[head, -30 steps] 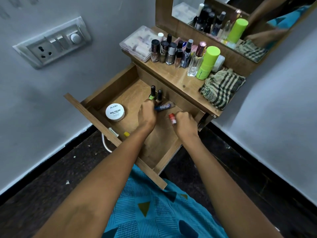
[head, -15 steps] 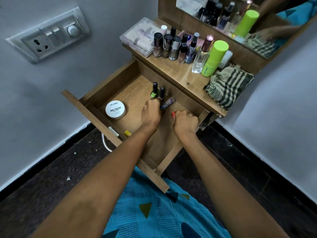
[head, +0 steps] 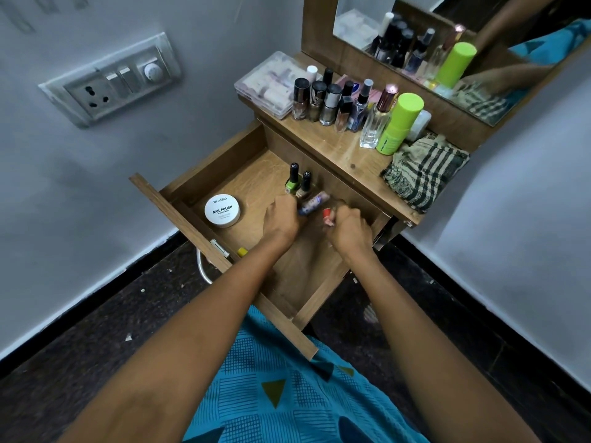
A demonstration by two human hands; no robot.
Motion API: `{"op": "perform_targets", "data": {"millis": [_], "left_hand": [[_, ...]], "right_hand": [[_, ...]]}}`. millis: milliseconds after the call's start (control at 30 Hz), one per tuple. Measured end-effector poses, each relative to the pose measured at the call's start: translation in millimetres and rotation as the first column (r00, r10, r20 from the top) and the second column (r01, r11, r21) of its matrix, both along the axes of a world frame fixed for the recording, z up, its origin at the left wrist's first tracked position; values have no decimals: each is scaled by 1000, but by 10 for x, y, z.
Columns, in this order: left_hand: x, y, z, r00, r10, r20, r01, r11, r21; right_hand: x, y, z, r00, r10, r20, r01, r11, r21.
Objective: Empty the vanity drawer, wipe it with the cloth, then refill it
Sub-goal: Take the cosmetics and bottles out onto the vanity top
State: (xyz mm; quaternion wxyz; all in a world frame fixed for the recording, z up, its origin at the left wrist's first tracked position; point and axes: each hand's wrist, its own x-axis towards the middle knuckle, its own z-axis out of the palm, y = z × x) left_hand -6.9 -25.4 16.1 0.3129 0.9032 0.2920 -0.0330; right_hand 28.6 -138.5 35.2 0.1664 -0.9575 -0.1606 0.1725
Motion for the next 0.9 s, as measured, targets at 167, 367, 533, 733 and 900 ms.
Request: {"op": "perform_targets", "data": {"millis": [167,367,533,733,900], "left_hand": [[-136,76,165,994,-39,100,45,998,-53],[-233,129,435,950,30,311,11,992,-129],[-127,192,669,897,101,431,-33,986,-163],[174,284,859,830,161,534,-55,976,-209],[404,347,858,801,191,567,-80,973,-216]], "right_hand": [[83,-39,186,894,-148,-423,319,873,369],[103,-164,596,627,42,-778,613,590,526],[174,-136,828,563,205,-801,699,399,594],[356,126,953,761,94,-642,573,364,734],[583,435,865,917,-95,-388,380,503,776]]}}
